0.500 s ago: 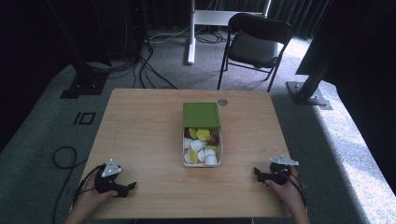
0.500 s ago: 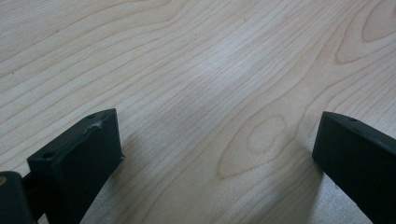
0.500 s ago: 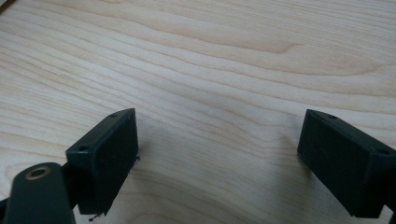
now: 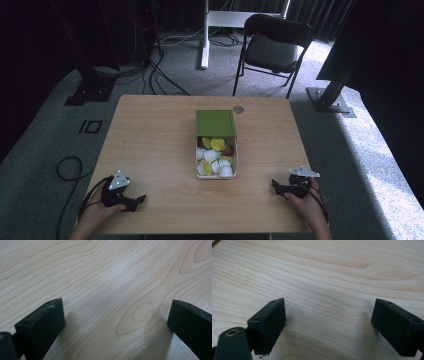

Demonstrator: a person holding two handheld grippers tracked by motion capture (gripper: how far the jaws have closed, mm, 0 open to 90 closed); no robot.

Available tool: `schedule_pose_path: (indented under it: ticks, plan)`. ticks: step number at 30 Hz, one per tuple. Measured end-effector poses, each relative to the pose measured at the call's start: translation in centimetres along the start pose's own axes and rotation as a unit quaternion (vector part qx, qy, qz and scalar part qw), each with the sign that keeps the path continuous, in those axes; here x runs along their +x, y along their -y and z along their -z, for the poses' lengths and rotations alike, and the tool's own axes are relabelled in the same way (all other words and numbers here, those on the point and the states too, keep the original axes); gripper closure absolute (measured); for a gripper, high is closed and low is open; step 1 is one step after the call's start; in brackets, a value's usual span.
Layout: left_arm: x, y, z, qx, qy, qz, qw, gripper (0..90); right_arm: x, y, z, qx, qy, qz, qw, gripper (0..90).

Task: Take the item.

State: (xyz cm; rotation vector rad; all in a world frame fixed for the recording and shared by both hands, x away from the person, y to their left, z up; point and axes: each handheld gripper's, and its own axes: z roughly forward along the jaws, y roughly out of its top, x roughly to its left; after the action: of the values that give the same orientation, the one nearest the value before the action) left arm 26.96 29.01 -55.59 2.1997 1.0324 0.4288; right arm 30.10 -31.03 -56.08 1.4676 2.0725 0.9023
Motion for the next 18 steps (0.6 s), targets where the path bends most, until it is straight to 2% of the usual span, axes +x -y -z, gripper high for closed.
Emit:
schedule_pose_path:
  ticks: [8,13,18]
  plan:
    - [-0.01,-0.03,-0.02,0.0,-0.001,0.0,1.0,2.2,0.0,0.0,0.0,0.0,0.0,0.0,1.0,12.1]
    - [-0.31,-0.19,-0.16,0.0,-0.008,0.007,0.9999,2.3,0.0,0.0,0.0,0.0,0.0,0.0,1.0,12.1]
    - [-0.72,-0.44,-0.34,-0.001,0.004,0.003,1.0,2.3,0.0,0.0,0.0,0.0,0.0,0.0,1.0,12.1]
